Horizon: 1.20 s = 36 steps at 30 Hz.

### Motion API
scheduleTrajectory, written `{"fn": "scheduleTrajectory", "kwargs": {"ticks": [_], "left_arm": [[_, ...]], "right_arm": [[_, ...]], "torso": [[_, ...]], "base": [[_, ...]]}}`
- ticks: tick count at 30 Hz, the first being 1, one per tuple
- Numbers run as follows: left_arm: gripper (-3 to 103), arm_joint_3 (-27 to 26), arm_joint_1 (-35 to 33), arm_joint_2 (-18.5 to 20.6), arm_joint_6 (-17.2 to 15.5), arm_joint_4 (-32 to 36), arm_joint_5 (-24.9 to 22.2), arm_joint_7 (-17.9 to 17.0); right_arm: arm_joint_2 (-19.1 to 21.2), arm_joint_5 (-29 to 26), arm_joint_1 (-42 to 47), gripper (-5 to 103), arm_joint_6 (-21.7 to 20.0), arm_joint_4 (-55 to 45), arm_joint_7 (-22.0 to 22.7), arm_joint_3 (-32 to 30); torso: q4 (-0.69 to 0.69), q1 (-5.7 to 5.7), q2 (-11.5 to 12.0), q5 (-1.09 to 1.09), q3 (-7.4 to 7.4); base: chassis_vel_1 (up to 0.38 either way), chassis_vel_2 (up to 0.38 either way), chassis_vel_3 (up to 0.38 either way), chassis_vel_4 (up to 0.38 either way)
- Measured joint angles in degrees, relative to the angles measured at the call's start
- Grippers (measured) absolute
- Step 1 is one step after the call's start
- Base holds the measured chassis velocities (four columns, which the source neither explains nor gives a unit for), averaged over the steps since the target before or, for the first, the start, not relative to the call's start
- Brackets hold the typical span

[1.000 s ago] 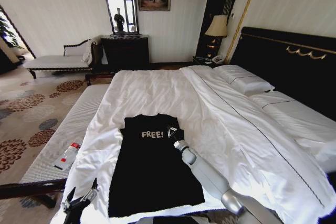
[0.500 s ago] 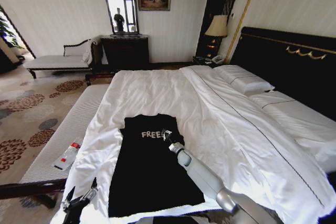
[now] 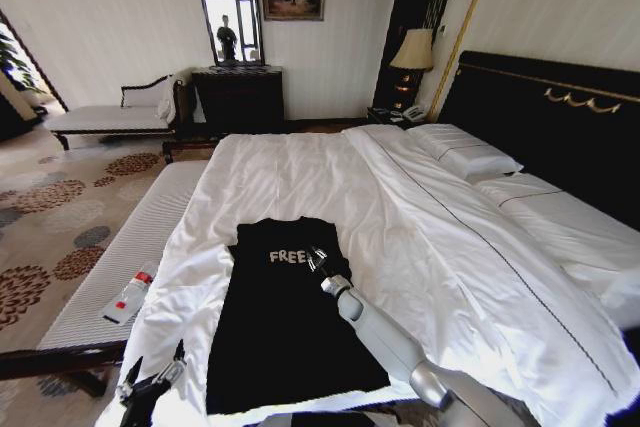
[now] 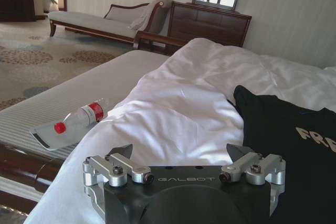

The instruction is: Fold the clothes on the bed.

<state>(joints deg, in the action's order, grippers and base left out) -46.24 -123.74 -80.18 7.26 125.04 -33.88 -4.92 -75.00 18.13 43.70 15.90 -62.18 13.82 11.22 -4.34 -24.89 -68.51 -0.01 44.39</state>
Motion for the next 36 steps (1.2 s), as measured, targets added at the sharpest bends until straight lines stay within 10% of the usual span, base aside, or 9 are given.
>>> {"fn": "scheduleTrajectory", "kwargs": {"ticks": [6,16,26,33,36], "left_arm": [[100,-2.8,2.9,0.3,-2.3,1.2,-2.4,-0.6],[100,-3.2,11.0,9.1,-8.1,-2.1,-6.2,-3.0],[100,2.5,35.4,15.7,-16.6,-14.4,-17.9,-8.2],[100,9.8,52.0,19.1,-17.9,-23.3,-24.3,-8.2],[100,11.0,55.8,19.6,-18.0,-26.3,-25.2,-8.0]], "right_arm": [[3.2,-6.1,6.2,56,-1.6,-11.4,0.5,-1.3],[6.0,-15.2,25.1,97,-6.6,-28.3,6.7,-26.2],[6.5,-13.4,44.3,100,-3.9,-42.4,5.3,-45.6],[5.7,-12.7,48.8,100,-3.7,-45.2,5.1,-47.8],[6.7,-12.5,47.6,100,-4.3,-45.3,4.8,-46.0]], "torso": [[-0.02,0.0,0.0,0.02,0.0],[-0.06,0.0,0.0,-0.01,0.0],[-0.02,0.02,0.0,-0.01,-0.01],[-0.1,-0.01,0.0,0.01,0.0],[0.09,0.0,0.0,0.04,0.0]], "base": [[0.0,0.0,0.0,0.0],[0.0,0.0,0.0,0.0],[0.0,0.0,0.0,0.0],[0.0,0.0,0.0,0.0],[0.0,0.0,0.0,0.0]]}}
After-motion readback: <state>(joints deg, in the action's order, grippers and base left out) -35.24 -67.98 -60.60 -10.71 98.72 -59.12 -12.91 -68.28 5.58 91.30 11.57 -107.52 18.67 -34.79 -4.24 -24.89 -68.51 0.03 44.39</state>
